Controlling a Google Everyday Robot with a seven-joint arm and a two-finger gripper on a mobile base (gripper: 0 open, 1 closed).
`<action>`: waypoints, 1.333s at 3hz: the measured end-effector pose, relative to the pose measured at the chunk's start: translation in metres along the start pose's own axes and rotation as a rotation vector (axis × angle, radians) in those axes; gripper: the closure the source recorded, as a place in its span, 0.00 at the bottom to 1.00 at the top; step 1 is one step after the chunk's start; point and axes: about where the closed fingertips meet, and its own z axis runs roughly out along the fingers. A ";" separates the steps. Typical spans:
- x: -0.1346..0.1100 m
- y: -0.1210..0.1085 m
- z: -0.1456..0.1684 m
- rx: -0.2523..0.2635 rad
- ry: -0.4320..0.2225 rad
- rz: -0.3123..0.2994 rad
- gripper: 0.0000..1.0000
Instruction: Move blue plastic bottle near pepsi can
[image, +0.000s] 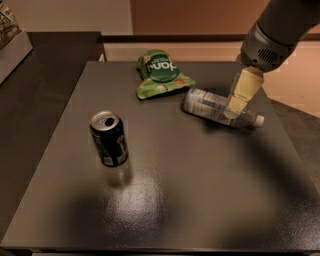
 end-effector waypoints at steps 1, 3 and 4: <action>-0.001 0.004 0.017 -0.020 0.024 0.026 0.00; 0.000 0.019 0.047 -0.053 0.069 0.039 0.00; 0.003 0.021 0.059 -0.068 0.088 0.041 0.00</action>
Offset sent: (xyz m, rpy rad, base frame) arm -0.0117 0.0186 -0.0531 -0.0424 0.1022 -0.0450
